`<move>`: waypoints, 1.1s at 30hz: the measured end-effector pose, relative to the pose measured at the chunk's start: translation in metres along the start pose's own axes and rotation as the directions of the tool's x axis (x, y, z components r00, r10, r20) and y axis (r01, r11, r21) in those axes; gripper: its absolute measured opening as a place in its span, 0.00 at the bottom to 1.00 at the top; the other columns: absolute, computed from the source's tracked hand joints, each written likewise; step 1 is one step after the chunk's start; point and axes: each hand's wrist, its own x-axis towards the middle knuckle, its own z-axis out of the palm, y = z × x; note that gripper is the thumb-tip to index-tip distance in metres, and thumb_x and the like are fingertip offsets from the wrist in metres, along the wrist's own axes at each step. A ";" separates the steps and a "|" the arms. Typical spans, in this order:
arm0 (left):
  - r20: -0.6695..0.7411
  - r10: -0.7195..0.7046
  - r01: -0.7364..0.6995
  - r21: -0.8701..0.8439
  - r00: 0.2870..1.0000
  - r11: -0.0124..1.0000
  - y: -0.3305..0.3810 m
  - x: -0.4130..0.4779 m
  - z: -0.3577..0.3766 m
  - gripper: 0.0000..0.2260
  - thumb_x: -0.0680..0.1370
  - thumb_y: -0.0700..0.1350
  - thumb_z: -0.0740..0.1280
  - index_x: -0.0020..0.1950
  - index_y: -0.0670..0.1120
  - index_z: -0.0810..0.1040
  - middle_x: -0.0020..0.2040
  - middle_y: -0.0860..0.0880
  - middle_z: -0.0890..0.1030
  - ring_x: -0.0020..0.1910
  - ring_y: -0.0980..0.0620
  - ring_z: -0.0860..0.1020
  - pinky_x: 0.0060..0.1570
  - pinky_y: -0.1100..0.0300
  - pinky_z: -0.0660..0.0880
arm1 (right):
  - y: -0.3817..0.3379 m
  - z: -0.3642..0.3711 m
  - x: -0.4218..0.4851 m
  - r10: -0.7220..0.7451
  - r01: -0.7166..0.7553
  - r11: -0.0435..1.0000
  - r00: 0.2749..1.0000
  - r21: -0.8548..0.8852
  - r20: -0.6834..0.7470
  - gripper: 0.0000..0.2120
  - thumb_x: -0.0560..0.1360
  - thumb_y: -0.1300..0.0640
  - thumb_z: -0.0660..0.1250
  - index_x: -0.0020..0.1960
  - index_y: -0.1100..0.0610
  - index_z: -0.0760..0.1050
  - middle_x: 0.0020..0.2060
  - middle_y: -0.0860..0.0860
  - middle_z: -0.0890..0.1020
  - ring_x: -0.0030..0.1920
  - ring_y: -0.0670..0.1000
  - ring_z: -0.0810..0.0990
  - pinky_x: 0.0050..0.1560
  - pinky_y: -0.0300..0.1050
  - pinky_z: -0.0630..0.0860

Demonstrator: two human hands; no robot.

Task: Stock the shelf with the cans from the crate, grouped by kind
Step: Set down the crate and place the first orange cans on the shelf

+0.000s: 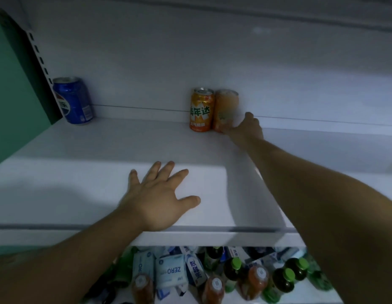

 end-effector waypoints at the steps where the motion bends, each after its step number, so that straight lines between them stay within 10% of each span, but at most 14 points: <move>1: -0.008 0.008 -0.009 -0.009 1.000 1.000 0.000 0.002 0.000 0.34 0.73 0.73 0.46 0.76 0.63 0.41 0.77 0.57 0.37 0.76 0.54 0.34 0.71 0.39 0.34 | 0.004 -0.011 -0.006 -0.004 0.005 0.998 1.000 -0.064 0.008 0.42 0.70 0.36 0.69 0.74 0.58 0.59 0.68 0.58 0.69 0.67 0.60 0.70 0.63 0.55 0.71; 11: 0.068 -0.109 0.111 -0.021 0.992 0.994 0.003 -0.005 -0.021 0.35 0.73 0.69 0.52 0.77 0.56 0.51 0.79 0.50 0.49 0.77 0.44 0.50 0.72 0.39 0.50 | 0.078 -0.149 -0.151 0.131 -0.093 0.931 0.988 -0.354 0.084 0.38 0.75 0.39 0.65 0.76 0.59 0.59 0.68 0.59 0.72 0.65 0.61 0.72 0.61 0.49 0.69; 15: 0.000 0.167 -0.166 -0.063 0.986 0.984 0.095 -0.027 -0.016 0.32 0.75 0.62 0.60 0.75 0.49 0.60 0.75 0.46 0.63 0.71 0.43 0.65 0.67 0.46 0.65 | 0.123 -0.204 -0.222 0.237 -0.228 0.900 0.971 -0.371 -0.023 0.37 0.76 0.39 0.65 0.76 0.59 0.58 0.67 0.59 0.73 0.62 0.59 0.74 0.57 0.49 0.72; 21: -0.045 0.715 -0.717 -0.033 0.697 0.696 0.268 -0.107 0.037 0.26 0.77 0.58 0.63 0.72 0.50 0.67 0.71 0.49 0.68 0.68 0.45 0.68 0.64 0.48 0.68 | 0.198 -0.268 -0.336 0.416 -0.463 0.803 0.886 -0.374 -0.205 0.36 0.74 0.37 0.65 0.76 0.53 0.60 0.69 0.55 0.72 0.65 0.57 0.73 0.58 0.50 0.73; 25: 0.331 0.777 -0.805 -0.079 0.535 0.588 0.347 -0.151 0.101 0.28 0.78 0.56 0.63 0.75 0.48 0.62 0.73 0.46 0.67 0.68 0.45 0.69 0.64 0.52 0.70 | 0.264 -0.294 -0.424 0.573 -0.637 0.703 0.771 -0.316 -0.277 0.36 0.75 0.38 0.64 0.76 0.55 0.59 0.72 0.55 0.69 0.68 0.56 0.70 0.64 0.48 0.69; 33: 0.559 0.766 -0.891 -0.100 0.318 0.442 0.440 -0.188 0.243 0.28 0.75 0.57 0.66 0.73 0.50 0.66 0.70 0.47 0.71 0.65 0.46 0.72 0.61 0.56 0.70 | 0.398 -0.287 -0.555 0.835 -0.879 0.474 0.470 -0.062 -0.286 0.27 0.75 0.42 0.67 0.68 0.55 0.69 0.60 0.53 0.78 0.56 0.54 0.77 0.53 0.47 0.76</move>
